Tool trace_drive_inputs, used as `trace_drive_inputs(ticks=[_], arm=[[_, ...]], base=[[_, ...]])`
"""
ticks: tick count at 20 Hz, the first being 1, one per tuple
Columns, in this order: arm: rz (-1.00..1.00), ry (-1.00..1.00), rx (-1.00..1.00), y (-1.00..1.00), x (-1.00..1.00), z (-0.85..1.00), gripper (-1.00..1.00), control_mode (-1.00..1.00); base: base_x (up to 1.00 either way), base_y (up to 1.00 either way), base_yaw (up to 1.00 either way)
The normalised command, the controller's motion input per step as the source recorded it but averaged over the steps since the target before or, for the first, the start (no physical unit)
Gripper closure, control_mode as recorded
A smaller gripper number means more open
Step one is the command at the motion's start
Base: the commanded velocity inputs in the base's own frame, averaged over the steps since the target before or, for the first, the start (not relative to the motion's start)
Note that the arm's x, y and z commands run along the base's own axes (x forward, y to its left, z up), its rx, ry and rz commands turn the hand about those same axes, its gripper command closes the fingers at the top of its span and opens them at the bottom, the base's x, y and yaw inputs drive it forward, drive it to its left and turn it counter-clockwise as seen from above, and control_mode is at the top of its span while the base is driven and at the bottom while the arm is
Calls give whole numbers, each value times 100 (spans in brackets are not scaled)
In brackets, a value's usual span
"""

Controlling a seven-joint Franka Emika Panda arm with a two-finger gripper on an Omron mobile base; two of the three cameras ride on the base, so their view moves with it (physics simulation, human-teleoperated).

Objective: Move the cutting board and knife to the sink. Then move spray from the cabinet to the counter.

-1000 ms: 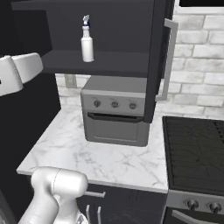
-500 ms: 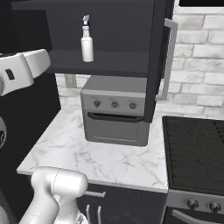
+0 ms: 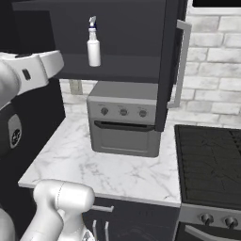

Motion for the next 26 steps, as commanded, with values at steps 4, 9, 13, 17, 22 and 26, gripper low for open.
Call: trace_drive_inputs(ticks=[4,9,13,17,22,26], arm=[[0,6,0,0,31,0,-100,-100],[0,0,0,0,34,0,-100,-100],[0,0,0,0,38,-2,-100,-100],[0,0,0,0,38,-8,-100,-100],[0,1,0,0,32,-1,-100,-100],[0,1,0,0,34,0,-100,-100]], base=[[0,0,0],[0,0,0],[0,0,0],[0,0,0],[0,0,0],[0,0,0]])
